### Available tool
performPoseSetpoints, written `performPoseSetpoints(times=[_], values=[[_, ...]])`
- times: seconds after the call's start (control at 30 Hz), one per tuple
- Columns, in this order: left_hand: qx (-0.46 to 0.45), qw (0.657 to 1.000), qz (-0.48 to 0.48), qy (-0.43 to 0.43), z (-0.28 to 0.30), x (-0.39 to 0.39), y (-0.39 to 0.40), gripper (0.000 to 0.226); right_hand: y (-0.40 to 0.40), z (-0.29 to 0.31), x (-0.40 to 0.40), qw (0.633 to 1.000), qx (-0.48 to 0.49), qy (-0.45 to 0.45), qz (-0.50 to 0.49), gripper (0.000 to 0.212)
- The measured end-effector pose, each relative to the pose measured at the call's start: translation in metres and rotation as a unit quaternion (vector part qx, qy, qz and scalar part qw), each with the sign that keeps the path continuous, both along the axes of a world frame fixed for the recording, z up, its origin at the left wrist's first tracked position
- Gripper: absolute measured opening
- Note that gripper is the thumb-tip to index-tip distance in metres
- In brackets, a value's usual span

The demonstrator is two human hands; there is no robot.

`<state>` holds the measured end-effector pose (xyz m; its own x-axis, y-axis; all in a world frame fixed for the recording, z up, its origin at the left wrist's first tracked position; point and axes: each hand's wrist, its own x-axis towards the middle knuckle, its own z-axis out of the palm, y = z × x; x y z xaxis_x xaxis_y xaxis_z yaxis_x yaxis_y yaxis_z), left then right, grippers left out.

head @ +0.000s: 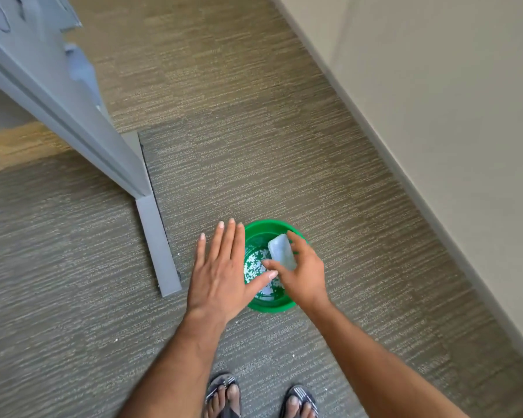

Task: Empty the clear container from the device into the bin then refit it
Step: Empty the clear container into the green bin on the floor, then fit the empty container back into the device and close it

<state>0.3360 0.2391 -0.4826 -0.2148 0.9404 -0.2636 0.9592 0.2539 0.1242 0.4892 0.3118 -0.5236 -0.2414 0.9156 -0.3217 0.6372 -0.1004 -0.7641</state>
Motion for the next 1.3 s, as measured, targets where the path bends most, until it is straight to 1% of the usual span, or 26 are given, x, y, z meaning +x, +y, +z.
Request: performPoseSetpoints(times=[0.07,0.13,0.17,0.2,0.27,0.3,0.33,0.4,0.43,0.47,0.53,0.57,0.7,0.87,0.93,1.07,1.17,1.3], values=[[0.021,1.0,0.013,-0.014,0.033,0.006,0.01,0.116,0.004,0.034,0.004,0.993,-0.057,0.087,-0.047,0.085],[0.038,0.999,0.019,-0.023,0.062,0.011,0.021,0.119,0.01,0.067,0.006,0.969,-0.131,0.189,-0.088,0.072],[0.053,0.998,0.019,-0.027,0.079,0.014,0.027,0.121,0.015,0.088,0.006,0.946,-0.168,0.254,-0.111,0.064],[0.071,0.997,0.022,-0.033,0.099,0.016,0.034,0.122,0.022,0.112,0.007,0.913,-0.205,0.325,-0.139,0.057],[0.105,0.993,0.031,-0.051,0.142,0.02,0.046,0.124,0.036,0.161,0.009,0.834,-0.267,0.441,-0.195,0.048],[0.122,0.99,0.032,-0.056,0.166,0.022,0.054,0.124,0.044,0.188,0.01,0.803,-0.288,0.474,-0.219,0.049],[0.136,0.989,0.03,-0.057,0.188,0.023,0.059,0.125,0.05,0.214,0.011,0.779,-0.309,0.492,-0.236,0.05],[0.161,0.985,0.014,-0.056,0.235,0.024,0.07,0.127,0.061,0.267,0.013,0.748,-0.327,0.526,-0.24,0.052],[0.168,0.984,0.005,-0.054,0.258,0.023,0.072,0.127,0.063,0.293,0.013,0.74,-0.33,0.538,-0.232,0.052],[0.182,0.982,0.001,-0.047,0.288,0.02,0.075,0.128,0.067,0.324,0.011,0.737,-0.327,0.549,-0.218,0.052],[0.197,0.98,-0.007,-0.043,0.328,0.017,0.076,0.128,0.068,0.365,0.009,0.729,-0.321,0.569,-0.203,0.052],[0.21,0.977,-0.005,-0.035,0.356,0.012,0.077,0.128,0.07,0.393,0.006,0.731,-0.316,0.574,-0.191,0.051],[0.236,0.971,0.021,-0.025,0.439,-0.01,0.069,0.129,0.067,0.468,-0.007,0.736,-0.296,0.586,-0.165,0.046],[0.259,0.963,0.067,0.001,0.524,-0.053,0.041,0.134,0.053,0.547,-0.044,0.722,-0.311,0.606,-0.116,0.042],[0.266,0.96,0.085,0.009,0.545,-0.073,0.023,0.134,0.043,0.569,-0.063,0.716,-0.323,0.612,-0.094,0.044],[0.258,0.956,0.132,0.037,0.568,-0.119,-0.024,0.128,0.012,0.596,-0.109,0.722,-0.34,0.6,-0.057,0.046],[0.231,0.959,0.155,0.054,0.566,-0.143,-0.05,0.125,-0.007,0.598,-0.141,0.728,-0.35,0.589,-0.032,0.049],[0.21,0.957,0.19,0.056,0.561,-0.188,-0.095,0.13,-0.048,0.596,-0.19,0.736,-0.364,0.57,-0.018,0.053]])
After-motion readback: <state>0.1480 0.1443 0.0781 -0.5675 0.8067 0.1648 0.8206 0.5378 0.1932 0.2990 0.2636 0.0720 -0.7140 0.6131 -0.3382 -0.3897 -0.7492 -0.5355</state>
